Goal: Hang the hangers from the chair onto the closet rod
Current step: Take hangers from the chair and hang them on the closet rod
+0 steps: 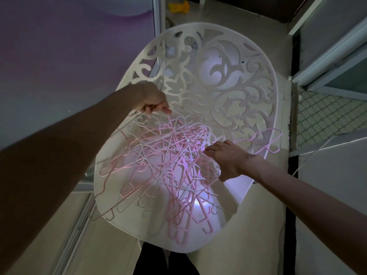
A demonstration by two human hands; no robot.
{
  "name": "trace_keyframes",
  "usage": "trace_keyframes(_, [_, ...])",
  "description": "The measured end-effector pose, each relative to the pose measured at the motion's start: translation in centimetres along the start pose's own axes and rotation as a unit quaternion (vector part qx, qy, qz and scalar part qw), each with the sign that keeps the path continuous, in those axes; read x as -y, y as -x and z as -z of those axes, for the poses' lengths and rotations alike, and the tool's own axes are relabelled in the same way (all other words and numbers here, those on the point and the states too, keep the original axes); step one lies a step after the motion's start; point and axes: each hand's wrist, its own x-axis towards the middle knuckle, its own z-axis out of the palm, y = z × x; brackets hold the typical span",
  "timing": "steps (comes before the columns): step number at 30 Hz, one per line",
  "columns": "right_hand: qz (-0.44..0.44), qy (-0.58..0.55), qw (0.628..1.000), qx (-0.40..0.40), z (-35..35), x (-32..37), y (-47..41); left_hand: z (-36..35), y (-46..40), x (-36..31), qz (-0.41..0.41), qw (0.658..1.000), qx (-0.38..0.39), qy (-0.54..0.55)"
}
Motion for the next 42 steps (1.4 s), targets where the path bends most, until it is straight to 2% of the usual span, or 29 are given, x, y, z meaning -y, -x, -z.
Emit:
trace_keyframes(2, [0.007, 0.008, 1.000, 0.002, 0.3, 0.0, -0.1, -0.7, 0.2, -2.3, -0.016, 0.997, -0.016, -0.077])
trace_keyframes(5, [0.017, 0.028, 0.999, -0.004, 0.8, 0.0, -0.2, -2.3, 1.3, -5.2, -0.085, 0.974, -0.068, -0.199])
trace_keyframes(7, [0.019, 0.032, 0.999, 0.003, 0.9, 0.0, -0.4, -2.9, 1.5, -6.2, -0.096, 0.960, -0.036, -0.261])
trace_keyframes(8, [0.019, 0.030, 0.999, 0.008, 0.9, -0.1, -0.5, -2.8, 1.6, -6.4, -0.067, 0.964, 0.000, -0.259])
trace_keyframes(10, [0.014, 0.025, 1.000, 0.007, 0.8, -0.4, -0.6, -1.9, 2.1, -6.5, 0.003, 0.977, 0.060, -0.203])
trace_keyframes(11, [0.010, 0.021, 1.000, -0.001, 0.8, -0.6, -0.6, -1.1, 2.3, -6.0, 0.016, 0.983, 0.065, -0.172])
trace_keyframes(16, [0.002, 0.024, 0.999, -0.027, 0.5, -0.6, 0.2, 1.4, 3.7, -2.5, -0.021, 0.999, -0.048, -0.006])
trace_keyframes(20, [0.010, -0.004, 0.998, -0.068, 0.4, -0.7, 2.0, 0.7, 6.8, 1.3, -0.040, 0.979, -0.156, 0.123])
trace_keyframes(24, [0.025, -0.031, 0.995, -0.087, 0.8, -1.2, 4.4, 0.5, 10.9, 5.0, -0.039, 0.955, -0.191, 0.223])
trace_keyframes(29, [0.052, -0.092, 0.984, -0.142, 1.4, -0.7, 7.4, -0.3, 15.6, 8.0, -0.031, 0.936, -0.228, 0.267])
trace_keyframes(32, [0.098, -0.132, 0.964, -0.211, 3.1, 1.2, 9.4, -1.2, 18.0, 9.3, -0.015, 0.927, -0.211, 0.309])
trace_keyframes(35, [0.161, -0.126, 0.937, -0.283, 5.6, 3.8, 11.3, -1.6, 20.2, 10.3, 0.012, 0.911, -0.142, 0.387])
trace_keyframes(38, [0.234, -0.058, 0.913, -0.330, 8.3, 7.0, 13.0, -1.6, 23.7, 10.7, -0.004, 0.912, -0.137, 0.388])
trace_keyframes(42, [0.312, 0.047, 0.882, -0.352, 11.5, 11.8, 15.3, -1.7, 29.4, 12.6, -0.080, 0.882, -0.116, 0.449])
